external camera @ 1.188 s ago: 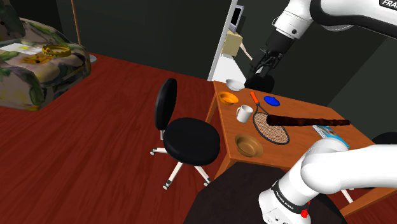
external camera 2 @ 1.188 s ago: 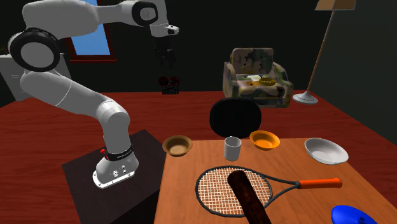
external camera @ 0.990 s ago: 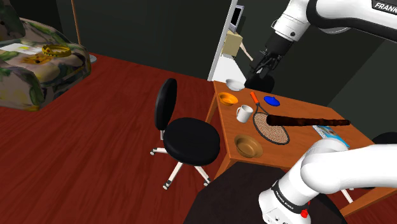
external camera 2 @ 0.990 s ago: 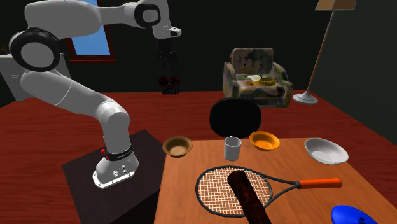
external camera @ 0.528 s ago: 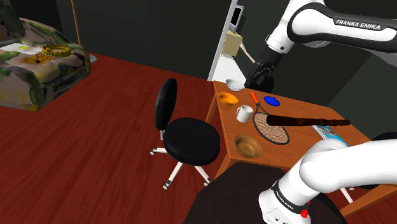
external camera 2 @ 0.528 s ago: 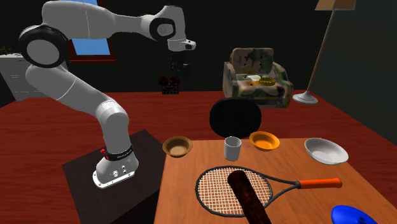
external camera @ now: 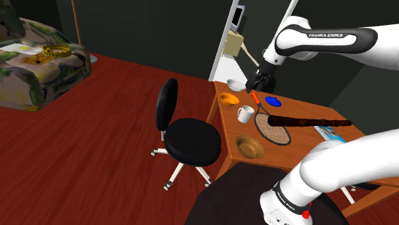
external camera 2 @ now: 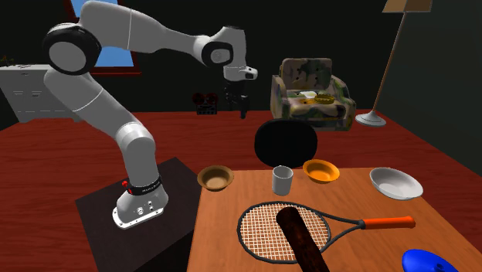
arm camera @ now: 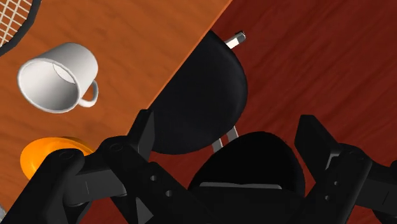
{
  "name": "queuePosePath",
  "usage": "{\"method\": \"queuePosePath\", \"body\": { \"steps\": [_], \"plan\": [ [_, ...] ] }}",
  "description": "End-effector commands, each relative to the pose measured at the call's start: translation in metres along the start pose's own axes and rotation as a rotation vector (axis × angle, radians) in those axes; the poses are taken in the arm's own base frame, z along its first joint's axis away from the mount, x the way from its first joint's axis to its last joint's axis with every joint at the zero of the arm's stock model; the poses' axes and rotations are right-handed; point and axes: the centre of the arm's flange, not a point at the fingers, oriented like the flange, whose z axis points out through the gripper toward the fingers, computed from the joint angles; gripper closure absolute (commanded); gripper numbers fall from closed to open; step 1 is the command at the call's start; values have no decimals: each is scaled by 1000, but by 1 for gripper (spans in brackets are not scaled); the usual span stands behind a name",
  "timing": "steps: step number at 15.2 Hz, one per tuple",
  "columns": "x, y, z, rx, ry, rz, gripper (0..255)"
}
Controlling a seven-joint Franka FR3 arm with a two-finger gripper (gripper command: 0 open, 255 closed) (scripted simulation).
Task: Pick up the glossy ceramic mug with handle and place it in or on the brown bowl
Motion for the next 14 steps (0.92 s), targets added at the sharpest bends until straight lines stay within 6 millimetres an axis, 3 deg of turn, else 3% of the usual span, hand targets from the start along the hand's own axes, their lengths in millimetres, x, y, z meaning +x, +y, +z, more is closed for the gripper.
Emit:
{"method": "queuePosePath", "body": {
  "steps": [1,14],
  "plan": [
    [8,24,14,-1,-8,4,0],
    [53,160,112,-4,-64,32,0]
  ]
}}
